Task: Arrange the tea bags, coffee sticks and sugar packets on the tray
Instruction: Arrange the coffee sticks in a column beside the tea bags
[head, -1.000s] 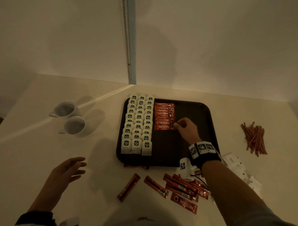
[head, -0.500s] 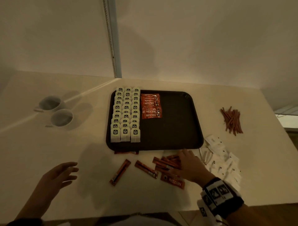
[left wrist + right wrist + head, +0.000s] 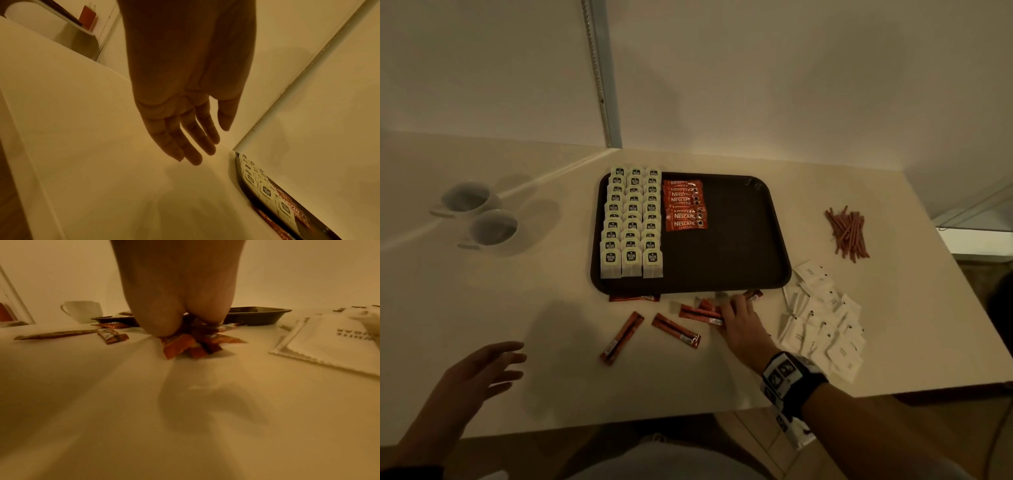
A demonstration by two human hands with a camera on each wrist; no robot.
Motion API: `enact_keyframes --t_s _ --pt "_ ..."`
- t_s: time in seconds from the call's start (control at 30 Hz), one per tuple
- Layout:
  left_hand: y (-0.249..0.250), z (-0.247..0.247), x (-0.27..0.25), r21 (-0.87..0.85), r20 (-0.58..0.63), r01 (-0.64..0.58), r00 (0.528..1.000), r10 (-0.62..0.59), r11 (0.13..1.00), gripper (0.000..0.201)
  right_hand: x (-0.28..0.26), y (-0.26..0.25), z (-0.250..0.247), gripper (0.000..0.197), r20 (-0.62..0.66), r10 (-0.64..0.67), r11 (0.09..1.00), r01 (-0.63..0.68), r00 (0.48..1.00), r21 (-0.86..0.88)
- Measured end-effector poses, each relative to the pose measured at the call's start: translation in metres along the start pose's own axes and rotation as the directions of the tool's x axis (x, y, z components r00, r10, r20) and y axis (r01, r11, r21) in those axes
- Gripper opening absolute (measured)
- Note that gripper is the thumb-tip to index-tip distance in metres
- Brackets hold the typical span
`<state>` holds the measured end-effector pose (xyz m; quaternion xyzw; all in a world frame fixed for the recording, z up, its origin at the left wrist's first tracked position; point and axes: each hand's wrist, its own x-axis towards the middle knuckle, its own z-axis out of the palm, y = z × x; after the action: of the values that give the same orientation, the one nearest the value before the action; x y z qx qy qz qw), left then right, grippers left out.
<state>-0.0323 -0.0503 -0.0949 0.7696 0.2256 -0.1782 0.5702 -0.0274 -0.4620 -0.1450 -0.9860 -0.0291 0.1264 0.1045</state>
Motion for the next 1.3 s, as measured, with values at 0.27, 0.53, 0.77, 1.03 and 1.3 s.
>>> enact_keyframes --t_s 0.27,0.53,0.77,1.03,1.3 --pt "0.005 0.001 -0.005 0.006 0.005 -0.023 1.000 0.023 1.000 0.021 0.010 0.002 -0.001 0.040 0.053 -0.064 0.998 0.062 0.997 0.030" --pt "0.022 0.005 -0.006 0.021 0.042 -0.069 0.997 0.068 0.997 0.021 0.019 0.005 -0.021 0.033 0.149 -0.058 0.988 0.036 0.987 0.149" --pt "0.056 0.033 0.002 0.110 0.135 -0.159 0.980 0.144 0.981 0.019 0.020 0.001 -0.070 0.034 0.107 -0.091 0.969 0.063 0.990 0.240" --pt "0.144 0.110 0.033 0.115 0.599 -0.326 0.777 0.196 0.938 0.051 0.066 -0.068 -0.137 0.026 -0.265 -0.191 0.810 0.305 0.945 0.501" --pt "0.202 0.161 0.043 -0.329 0.735 0.126 0.656 0.171 0.936 0.033 0.118 -0.115 -0.162 0.028 -0.312 -0.218 0.708 0.370 0.925 0.602"
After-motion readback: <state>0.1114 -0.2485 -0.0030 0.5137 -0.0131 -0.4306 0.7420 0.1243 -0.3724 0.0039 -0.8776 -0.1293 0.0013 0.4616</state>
